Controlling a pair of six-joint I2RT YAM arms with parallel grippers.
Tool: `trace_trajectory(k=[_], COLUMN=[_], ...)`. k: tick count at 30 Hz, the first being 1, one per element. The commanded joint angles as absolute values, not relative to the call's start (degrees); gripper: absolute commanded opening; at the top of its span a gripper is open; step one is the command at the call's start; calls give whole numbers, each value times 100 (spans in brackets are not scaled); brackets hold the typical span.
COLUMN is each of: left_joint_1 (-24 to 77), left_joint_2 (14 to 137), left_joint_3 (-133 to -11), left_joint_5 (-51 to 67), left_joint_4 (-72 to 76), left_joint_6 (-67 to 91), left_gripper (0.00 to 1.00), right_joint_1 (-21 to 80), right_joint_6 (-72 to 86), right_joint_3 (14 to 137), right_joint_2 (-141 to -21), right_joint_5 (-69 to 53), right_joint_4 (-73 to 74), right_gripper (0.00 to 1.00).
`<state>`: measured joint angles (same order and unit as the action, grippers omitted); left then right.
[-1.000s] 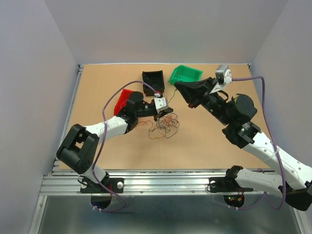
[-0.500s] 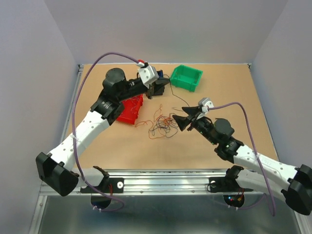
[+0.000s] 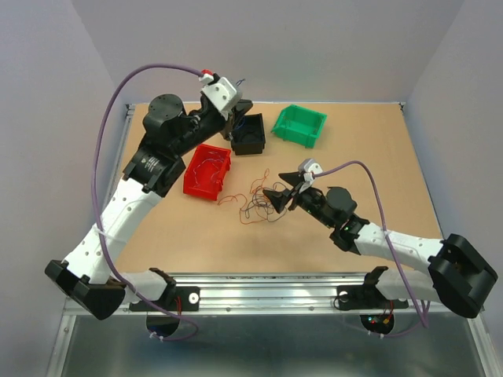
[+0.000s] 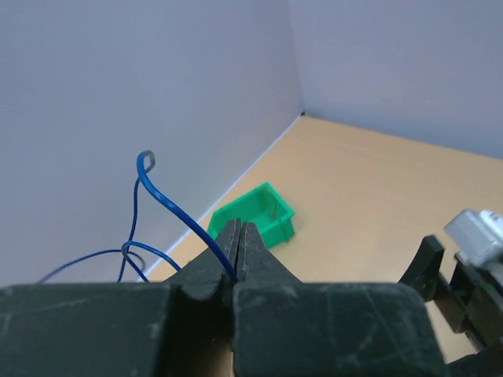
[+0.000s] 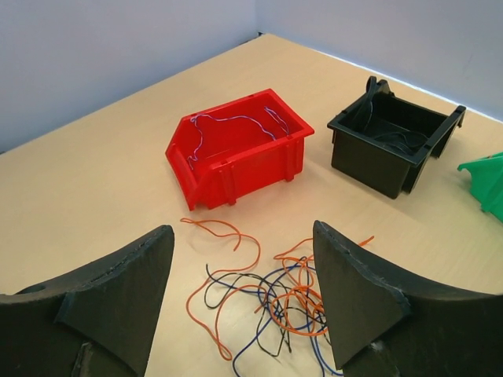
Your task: Untangle the cables
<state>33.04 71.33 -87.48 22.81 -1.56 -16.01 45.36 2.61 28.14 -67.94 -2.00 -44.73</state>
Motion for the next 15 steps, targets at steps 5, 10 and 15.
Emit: trace_trajectory(k=[5,10,15], left_joint_1=[1988,1679,1512], left_joint_2=[6847,6697,6767], left_joint_3=[-7498,-6409,-5609], left_joint_5=[2513,2619,2637], left_joint_4=[-26,158,272], left_joint_6=[-1714,-2214,-2461], left_gripper=[0,0,0], right_joint_1=[4535,4535,4526], right_joint_6=[167,141,149], right_joint_3=[2848,2777,2769], right_joint_2=[-6987,-7005,-7005], right_joint_5=[307,553,554], right_joint_4=[-5098,-5089,-5089], right_gripper=[77,77,77])
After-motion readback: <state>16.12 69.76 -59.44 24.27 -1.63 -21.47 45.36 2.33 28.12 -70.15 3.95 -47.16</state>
